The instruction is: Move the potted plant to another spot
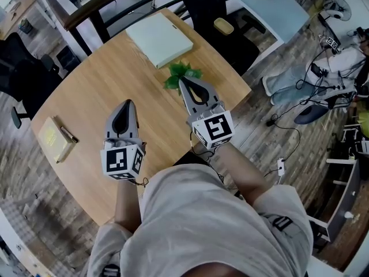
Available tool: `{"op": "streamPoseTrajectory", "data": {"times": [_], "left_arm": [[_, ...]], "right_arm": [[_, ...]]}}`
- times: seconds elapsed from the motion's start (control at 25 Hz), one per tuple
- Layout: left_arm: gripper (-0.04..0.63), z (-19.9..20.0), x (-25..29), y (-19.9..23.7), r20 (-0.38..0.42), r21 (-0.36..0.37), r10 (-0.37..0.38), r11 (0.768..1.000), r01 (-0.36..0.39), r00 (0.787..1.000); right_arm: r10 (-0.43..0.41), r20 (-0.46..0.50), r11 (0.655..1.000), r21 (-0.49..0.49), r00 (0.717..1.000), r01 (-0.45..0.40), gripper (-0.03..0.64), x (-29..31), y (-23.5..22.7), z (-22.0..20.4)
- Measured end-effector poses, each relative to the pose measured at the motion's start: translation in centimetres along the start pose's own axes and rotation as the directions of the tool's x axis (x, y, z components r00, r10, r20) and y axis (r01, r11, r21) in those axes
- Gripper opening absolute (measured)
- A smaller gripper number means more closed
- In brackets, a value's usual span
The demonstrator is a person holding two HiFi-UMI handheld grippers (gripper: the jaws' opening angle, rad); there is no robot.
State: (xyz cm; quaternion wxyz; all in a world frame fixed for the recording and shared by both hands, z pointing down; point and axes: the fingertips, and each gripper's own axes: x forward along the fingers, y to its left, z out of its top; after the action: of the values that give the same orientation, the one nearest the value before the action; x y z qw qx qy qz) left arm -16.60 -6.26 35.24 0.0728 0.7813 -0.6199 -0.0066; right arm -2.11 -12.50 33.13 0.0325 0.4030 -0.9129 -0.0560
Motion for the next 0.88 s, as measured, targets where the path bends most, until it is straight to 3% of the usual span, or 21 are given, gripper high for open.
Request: {"op": "streamPoseTrajectory", "data": {"times": [0.88], "left_arm": [[0.012,-0.6,0.6,-0.4,-0.013,-0.013,-0.016,1.000,0.016,1.000]], "right_arm": [[-0.030,-0.014,1.000,-0.003,0.999,0.030,0.003,-0.2,-1.2,-0.3]]}}
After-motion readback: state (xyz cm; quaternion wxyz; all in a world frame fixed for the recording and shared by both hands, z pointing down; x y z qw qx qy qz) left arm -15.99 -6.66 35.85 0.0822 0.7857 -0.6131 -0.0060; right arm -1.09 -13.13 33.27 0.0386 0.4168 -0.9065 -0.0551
